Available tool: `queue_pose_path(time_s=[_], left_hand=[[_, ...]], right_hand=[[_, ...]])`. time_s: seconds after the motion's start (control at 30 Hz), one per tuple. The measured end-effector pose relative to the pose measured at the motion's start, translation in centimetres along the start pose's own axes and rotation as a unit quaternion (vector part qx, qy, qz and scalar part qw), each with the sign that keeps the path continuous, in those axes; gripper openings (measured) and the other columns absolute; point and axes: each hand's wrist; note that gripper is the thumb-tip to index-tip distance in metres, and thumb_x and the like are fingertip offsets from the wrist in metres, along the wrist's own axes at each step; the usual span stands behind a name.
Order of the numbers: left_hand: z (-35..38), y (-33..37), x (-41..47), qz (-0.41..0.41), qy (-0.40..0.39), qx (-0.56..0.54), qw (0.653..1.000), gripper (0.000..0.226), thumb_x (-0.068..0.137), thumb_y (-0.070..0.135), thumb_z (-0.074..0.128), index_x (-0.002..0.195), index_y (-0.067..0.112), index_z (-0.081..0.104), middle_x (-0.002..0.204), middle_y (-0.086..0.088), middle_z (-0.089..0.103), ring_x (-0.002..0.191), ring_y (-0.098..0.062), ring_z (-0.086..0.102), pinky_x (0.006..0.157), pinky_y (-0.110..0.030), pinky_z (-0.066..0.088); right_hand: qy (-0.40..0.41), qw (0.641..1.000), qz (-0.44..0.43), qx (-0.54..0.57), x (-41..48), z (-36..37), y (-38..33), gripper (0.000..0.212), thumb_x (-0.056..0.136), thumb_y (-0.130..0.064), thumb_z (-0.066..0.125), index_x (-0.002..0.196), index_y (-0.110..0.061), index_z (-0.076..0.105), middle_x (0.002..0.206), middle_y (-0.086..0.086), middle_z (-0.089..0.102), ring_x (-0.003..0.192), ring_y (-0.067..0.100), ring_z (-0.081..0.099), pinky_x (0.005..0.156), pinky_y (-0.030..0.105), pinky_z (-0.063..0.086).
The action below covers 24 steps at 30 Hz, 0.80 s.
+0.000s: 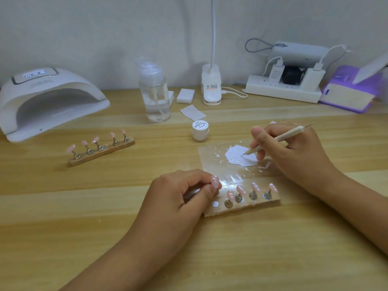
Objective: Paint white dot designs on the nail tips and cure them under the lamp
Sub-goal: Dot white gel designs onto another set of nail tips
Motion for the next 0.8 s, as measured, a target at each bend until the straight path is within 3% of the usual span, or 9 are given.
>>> queue_pose_path(time_s=[0.27, 0.47, 0.57, 0.7, 0.8], left_hand=[[-0.1, 0.1, 0.0, -0.006, -0.005, -0.002, 1.0, 0.016, 0.088, 0.033, 0.061, 0.083, 0.026, 0.075, 0.08, 0.016, 0.073, 0.078, -0.004, 0.066, 0.068, -0.017, 0.046], [0.0, 0.1, 0.0, -0.003, -0.001, -0.001, 1.0, 0.016, 0.088, 0.033, 0.061, 0.083, 0.026, 0.075, 0.079, 0.015, 0.073, 0.077, -0.006, 0.067, 0.07, -0.022, 0.048], [0.0, 0.0, 0.0, -0.003, -0.004, 0.0, 1.0, 0.014, 0.088, 0.033, 0.062, 0.085, 0.028, 0.075, 0.081, 0.018, 0.073, 0.079, -0.004, 0.066, 0.07, -0.019, 0.048], [0.1, -0.1, -0.1, 0.002, 0.01, -0.039, 0.999, 0.008, 0.085, 0.03, 0.067, 0.088, 0.03, 0.074, 0.084, 0.015, 0.073, 0.08, -0.007, 0.07, 0.075, -0.028, 0.053], [0.1, 0.3, -0.2, 0.054, 0.029, -0.011, 0.998, 0.009, 0.086, 0.026, 0.07, 0.083, 0.03, 0.077, 0.087, 0.019, 0.073, 0.088, -0.008, 0.07, 0.08, -0.031, 0.052]], right_hand=[[0.008, 1.0, -0.007, 0.001, -0.1, 0.0, 0.5, 0.036, 0.098, -0.029, 0.06, 0.066, -0.016, 0.07, 0.056, -0.003, 0.063, 0.063, 0.006, 0.062, 0.058, 0.008, 0.042], [0.002, 1.0, -0.002, 0.009, -0.1, 0.0, 0.6, 0.036, 0.099, -0.027, 0.058, 0.067, -0.017, 0.07, 0.057, -0.002, 0.063, 0.061, 0.007, 0.062, 0.057, 0.008, 0.044], [0.036, 0.999, -0.003, 0.014, -0.2, -0.1, 0.4, 0.035, 0.102, -0.027, 0.053, 0.074, -0.014, 0.071, 0.06, -0.003, 0.064, 0.063, 0.004, 0.062, 0.061, 0.007, 0.041], [0.069, 0.996, -0.011, 0.048, -0.1, -0.5, -1.1, 0.032, 0.103, -0.031, 0.048, 0.094, -0.014, 0.074, 0.08, -0.004, 0.073, 0.083, 0.001, 0.067, 0.076, 0.009, 0.043], [0.058, 0.991, -0.02, 0.115, -0.2, -0.2, -3.4, 0.02, 0.094, -0.038, 0.061, 0.085, -0.024, 0.072, 0.075, -0.007, 0.072, 0.074, 0.005, 0.067, 0.071, 0.014, 0.048]])
Point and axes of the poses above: each hand's wrist, its own x-axis towards the middle knuckle, its own z-axis out of the palm, y = z × x
